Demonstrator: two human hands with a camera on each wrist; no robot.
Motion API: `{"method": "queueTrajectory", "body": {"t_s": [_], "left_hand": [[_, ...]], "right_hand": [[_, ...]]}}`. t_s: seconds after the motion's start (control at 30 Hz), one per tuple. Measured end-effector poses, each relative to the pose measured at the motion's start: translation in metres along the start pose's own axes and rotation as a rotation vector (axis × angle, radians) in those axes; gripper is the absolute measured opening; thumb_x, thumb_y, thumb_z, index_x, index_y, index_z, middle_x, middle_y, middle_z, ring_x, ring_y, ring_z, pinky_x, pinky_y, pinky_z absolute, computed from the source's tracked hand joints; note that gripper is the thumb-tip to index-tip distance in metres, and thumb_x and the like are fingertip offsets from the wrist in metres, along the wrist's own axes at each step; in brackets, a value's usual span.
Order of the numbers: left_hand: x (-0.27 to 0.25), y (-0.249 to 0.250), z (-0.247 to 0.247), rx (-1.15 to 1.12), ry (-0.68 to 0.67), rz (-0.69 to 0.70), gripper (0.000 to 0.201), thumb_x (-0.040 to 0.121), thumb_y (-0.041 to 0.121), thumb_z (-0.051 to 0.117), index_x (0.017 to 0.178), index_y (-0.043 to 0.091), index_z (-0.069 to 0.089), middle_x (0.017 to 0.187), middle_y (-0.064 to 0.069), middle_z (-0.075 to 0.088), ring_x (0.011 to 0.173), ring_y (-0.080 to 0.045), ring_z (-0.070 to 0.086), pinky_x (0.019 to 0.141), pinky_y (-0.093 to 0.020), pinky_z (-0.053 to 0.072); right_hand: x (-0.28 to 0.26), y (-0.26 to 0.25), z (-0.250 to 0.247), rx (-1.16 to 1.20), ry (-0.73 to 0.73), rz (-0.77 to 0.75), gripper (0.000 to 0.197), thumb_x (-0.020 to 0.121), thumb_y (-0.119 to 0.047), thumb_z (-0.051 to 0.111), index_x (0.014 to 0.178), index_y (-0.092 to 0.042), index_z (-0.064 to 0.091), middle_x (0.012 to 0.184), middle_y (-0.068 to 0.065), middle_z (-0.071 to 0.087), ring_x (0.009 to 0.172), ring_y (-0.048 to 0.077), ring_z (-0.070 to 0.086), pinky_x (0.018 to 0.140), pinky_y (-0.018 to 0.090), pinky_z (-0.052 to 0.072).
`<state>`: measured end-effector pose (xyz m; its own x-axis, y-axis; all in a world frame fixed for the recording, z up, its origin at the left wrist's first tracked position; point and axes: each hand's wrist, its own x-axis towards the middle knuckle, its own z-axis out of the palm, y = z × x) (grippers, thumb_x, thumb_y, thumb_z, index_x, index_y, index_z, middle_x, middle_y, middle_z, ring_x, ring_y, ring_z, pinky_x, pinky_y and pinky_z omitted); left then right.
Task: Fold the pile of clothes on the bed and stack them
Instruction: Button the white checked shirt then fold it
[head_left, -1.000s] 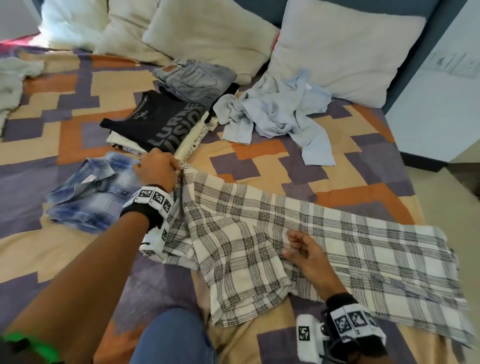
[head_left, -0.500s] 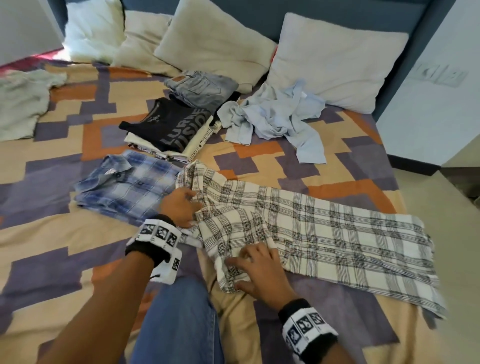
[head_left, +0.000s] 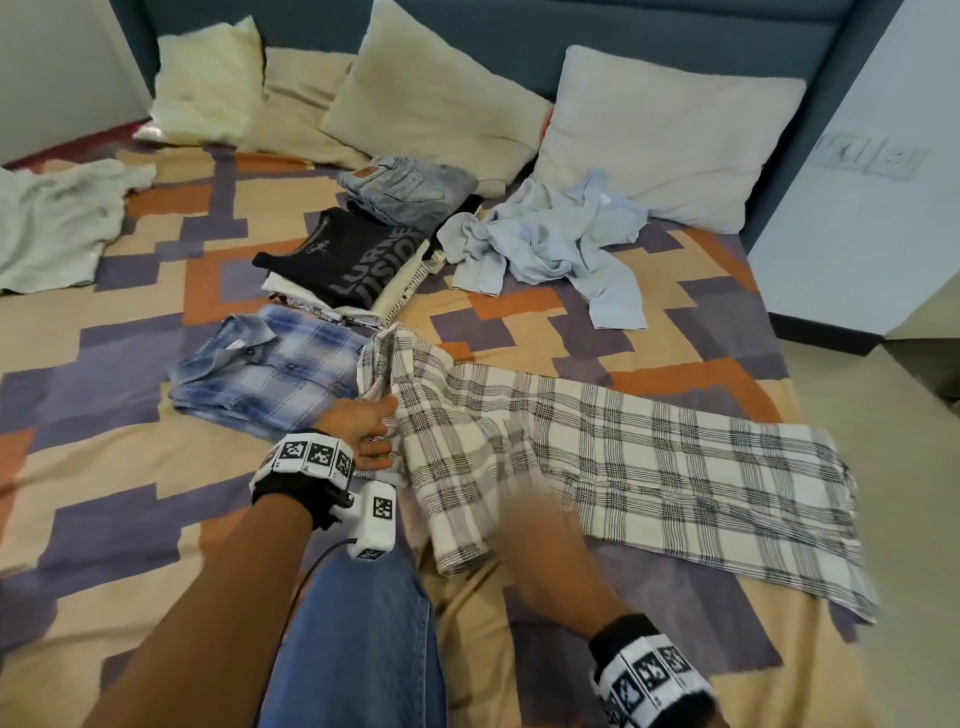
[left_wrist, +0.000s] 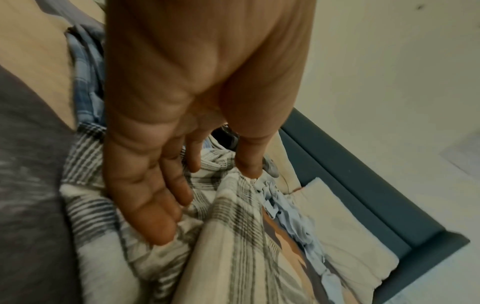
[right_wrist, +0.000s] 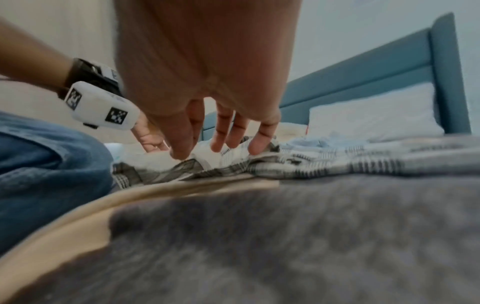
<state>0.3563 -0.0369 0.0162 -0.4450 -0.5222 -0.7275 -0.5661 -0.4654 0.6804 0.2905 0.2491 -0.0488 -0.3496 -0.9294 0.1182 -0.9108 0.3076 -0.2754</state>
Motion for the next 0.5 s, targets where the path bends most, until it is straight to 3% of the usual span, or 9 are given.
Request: {"method": "queueTrajectory", "body": {"t_s": [0.07, 0.13, 0.2, 0.23, 0.27, 0.33, 0.4, 0.43, 0.5], "left_hand": [[0.002, 0.0, 0.006, 0.054, 0.048, 0.035, 0.04, 0.089, 0.039, 0.067, 0.113, 0.009, 0.054, 0.095, -0.007, 0.06, 0.072, -0.023, 0.056, 0.074, -0.042, 0.054], [0.015, -0.002, 0.007, 0.133, 0.104, 0.097, 0.06, 0.078, 0.045, 0.078, 0.116, 0.003, 0.056, 0.105, -0.015, 0.066, 0.081, -0.03, 0.064, 0.08, -0.046, 0.057], [0.061, -0.012, 0.001, 0.276, 0.15, 0.104, 0.102, 0.047, 0.062, 0.087, 0.122, 0.001, 0.055, 0.113, -0.023, 0.066, 0.091, -0.04, 0.067, 0.077, -0.057, 0.057], [0.083, -0.016, -0.001, 0.353, 0.181, 0.1, 0.115, 0.037, 0.066, 0.087, 0.126, 0.0, 0.055, 0.11, -0.026, 0.067, 0.091, -0.044, 0.068, 0.074, -0.061, 0.056], [0.088, -0.014, 0.0, 0.406, 0.191, 0.107, 0.112, 0.042, 0.063, 0.088, 0.125, -0.004, 0.056, 0.104, -0.029, 0.067, 0.088, -0.045, 0.068, 0.072, -0.061, 0.056], [0.055, 0.001, 0.01, 0.437, 0.192, 0.147, 0.065, 0.07, 0.04, 0.084, 0.107, -0.008, 0.064, 0.088, -0.027, 0.069, 0.073, -0.038, 0.069, 0.068, -0.051, 0.06], [0.019, 0.01, 0.02, 0.38, 0.151, 0.152, 0.025, 0.083, 0.017, 0.075, 0.093, -0.005, 0.066, 0.077, -0.02, 0.068, 0.058, -0.029, 0.065, 0.056, -0.037, 0.059], [0.016, 0.009, 0.022, 0.336, 0.14, 0.133, 0.018, 0.085, 0.009, 0.072, 0.091, -0.006, 0.064, 0.077, -0.018, 0.067, 0.056, -0.028, 0.064, 0.054, -0.034, 0.058], [0.017, 0.004, 0.021, 0.252, 0.126, 0.132, 0.015, 0.085, 0.0, 0.068, 0.096, -0.005, 0.059, 0.086, -0.016, 0.066, 0.061, -0.027, 0.064, 0.055, -0.032, 0.058]], "right_hand": [[0.003, -0.001, 0.002, 0.158, -0.067, 0.062, 0.028, 0.086, -0.043, 0.043, 0.102, -0.026, 0.059, 0.125, -0.003, 0.046, 0.12, 0.019, 0.04, 0.092, 0.04, 0.039], [0.012, -0.009, 0.0, 0.323, 0.01, 0.091, 0.037, 0.084, -0.053, 0.048, 0.107, -0.026, 0.06, 0.123, -0.004, 0.047, 0.118, 0.014, 0.037, 0.095, 0.034, 0.037], [0.023, -0.018, 0.0, 0.313, 0.047, 0.069, 0.053, 0.079, -0.058, 0.063, 0.121, -0.026, 0.056, 0.127, -0.002, 0.046, 0.12, 0.014, 0.035, 0.098, 0.034, 0.036], [0.026, -0.023, 0.0, 0.255, -0.033, 0.075, 0.07, 0.076, -0.06, 0.068, 0.133, -0.025, 0.049, 0.136, 0.0, 0.042, 0.127, 0.017, 0.031, 0.104, 0.038, 0.032], [0.029, -0.028, 0.003, 0.184, -0.136, 0.11, 0.088, 0.072, -0.061, 0.072, 0.144, -0.025, 0.038, 0.145, 0.003, 0.034, 0.135, 0.021, 0.025, 0.11, 0.042, 0.027], [0.031, -0.036, 0.014, 0.05, -0.264, 0.171, 0.111, 0.066, -0.069, 0.072, 0.153, -0.022, 0.021, 0.155, 0.011, 0.023, 0.142, 0.032, 0.02, 0.113, 0.052, 0.022], [0.031, -0.045, 0.028, -0.068, -0.247, 0.201, 0.109, 0.062, -0.078, 0.062, 0.147, -0.018, 0.032, 0.149, 0.018, 0.037, 0.133, 0.039, 0.04, 0.1, 0.061, 0.039], [0.032, -0.049, 0.032, -0.114, -0.231, 0.238, 0.103, 0.058, -0.079, 0.06, 0.139, -0.017, 0.043, 0.14, 0.019, 0.049, 0.121, 0.04, 0.052, 0.087, 0.06, 0.048], [0.037, -0.058, 0.039, -0.193, -0.207, 0.249, 0.092, 0.05, -0.072, 0.073, 0.122, -0.018, 0.055, 0.125, 0.018, 0.058, 0.105, 0.04, 0.059, 0.072, 0.056, 0.053]]}}
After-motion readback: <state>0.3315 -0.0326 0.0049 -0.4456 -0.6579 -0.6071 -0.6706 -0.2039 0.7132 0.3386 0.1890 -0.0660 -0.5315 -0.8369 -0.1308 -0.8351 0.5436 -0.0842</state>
